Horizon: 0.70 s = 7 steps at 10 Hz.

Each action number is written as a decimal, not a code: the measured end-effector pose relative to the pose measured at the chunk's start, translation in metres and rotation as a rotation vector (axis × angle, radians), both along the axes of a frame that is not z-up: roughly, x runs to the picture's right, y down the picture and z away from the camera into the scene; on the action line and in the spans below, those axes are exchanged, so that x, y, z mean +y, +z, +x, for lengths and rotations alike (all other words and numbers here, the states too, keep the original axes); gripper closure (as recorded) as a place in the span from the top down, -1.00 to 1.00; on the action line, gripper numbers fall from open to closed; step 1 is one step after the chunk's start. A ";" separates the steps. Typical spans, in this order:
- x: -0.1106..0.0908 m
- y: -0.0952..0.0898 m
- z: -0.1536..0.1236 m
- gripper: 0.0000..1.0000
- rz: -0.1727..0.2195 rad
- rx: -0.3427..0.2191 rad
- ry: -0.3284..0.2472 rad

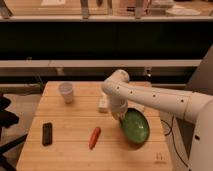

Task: Drag the ceramic bowl in a circle

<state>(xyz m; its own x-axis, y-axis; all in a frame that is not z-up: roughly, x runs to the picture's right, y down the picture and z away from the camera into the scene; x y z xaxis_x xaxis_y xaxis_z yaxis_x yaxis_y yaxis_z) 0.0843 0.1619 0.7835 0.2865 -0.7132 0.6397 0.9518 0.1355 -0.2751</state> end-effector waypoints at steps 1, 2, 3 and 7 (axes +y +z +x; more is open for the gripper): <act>0.004 -0.001 -0.006 -1.00 0.000 -0.004 -0.015; 0.012 -0.003 -0.018 -1.00 0.000 -0.020 -0.033; 0.024 -0.004 -0.030 -1.00 -0.005 -0.045 -0.046; 0.068 -0.022 -0.051 -1.00 -0.032 -0.094 -0.084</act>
<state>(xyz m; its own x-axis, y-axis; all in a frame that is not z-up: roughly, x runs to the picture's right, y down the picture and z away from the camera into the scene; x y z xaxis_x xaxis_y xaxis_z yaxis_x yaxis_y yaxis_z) 0.0329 0.2304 0.7613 0.1642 -0.7110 0.6838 0.9812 0.0465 -0.1873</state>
